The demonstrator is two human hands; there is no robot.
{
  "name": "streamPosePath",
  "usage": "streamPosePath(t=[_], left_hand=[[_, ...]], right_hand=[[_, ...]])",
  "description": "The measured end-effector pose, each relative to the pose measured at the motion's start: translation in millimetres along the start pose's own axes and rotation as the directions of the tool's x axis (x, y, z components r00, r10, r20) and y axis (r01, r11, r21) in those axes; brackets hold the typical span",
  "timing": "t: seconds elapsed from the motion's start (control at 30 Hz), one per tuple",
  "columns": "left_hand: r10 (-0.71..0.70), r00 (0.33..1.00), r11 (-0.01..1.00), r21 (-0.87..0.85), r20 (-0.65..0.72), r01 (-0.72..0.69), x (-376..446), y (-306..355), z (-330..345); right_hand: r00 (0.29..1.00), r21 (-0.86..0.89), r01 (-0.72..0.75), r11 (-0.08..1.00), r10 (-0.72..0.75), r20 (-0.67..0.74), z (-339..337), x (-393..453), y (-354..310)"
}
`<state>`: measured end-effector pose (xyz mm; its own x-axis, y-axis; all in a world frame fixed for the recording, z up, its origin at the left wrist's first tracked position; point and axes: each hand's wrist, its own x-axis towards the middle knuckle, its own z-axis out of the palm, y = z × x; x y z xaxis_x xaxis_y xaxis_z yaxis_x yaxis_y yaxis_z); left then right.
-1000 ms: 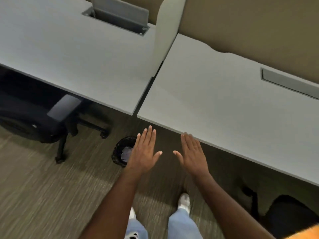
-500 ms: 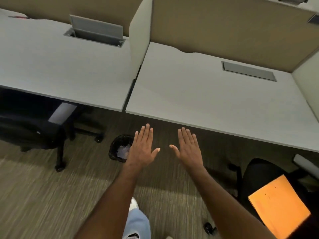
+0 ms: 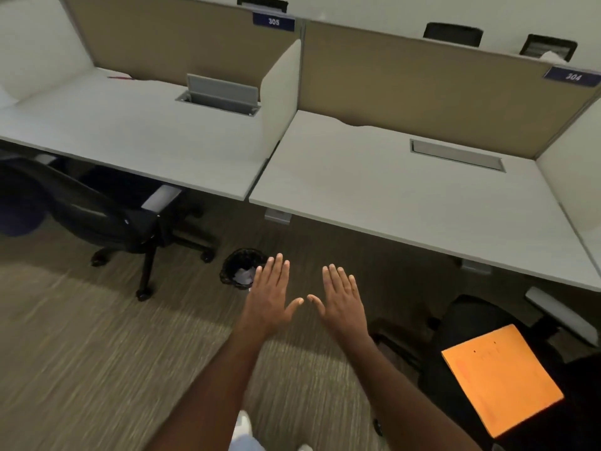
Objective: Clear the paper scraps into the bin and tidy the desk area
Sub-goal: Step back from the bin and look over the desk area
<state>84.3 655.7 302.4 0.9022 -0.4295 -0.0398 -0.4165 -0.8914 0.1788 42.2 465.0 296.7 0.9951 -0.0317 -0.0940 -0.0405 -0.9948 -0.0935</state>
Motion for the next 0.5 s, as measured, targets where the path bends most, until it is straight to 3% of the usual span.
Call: streamPosePath(t=[0.23,0.5], left_hand=[[0.021,0.998,0.998,0.059,-0.057,-0.017,-37,4,-10],[0.168,0.984,0.986,0.016,-0.056,-0.168,-22,54,-3]], right_hand=[[0.992,0.075,-0.021,0.997,0.030,-0.120,-4,-41,-5],[0.957,0.113,-0.187,0.976,0.207,-0.204,-13,-85,38]])
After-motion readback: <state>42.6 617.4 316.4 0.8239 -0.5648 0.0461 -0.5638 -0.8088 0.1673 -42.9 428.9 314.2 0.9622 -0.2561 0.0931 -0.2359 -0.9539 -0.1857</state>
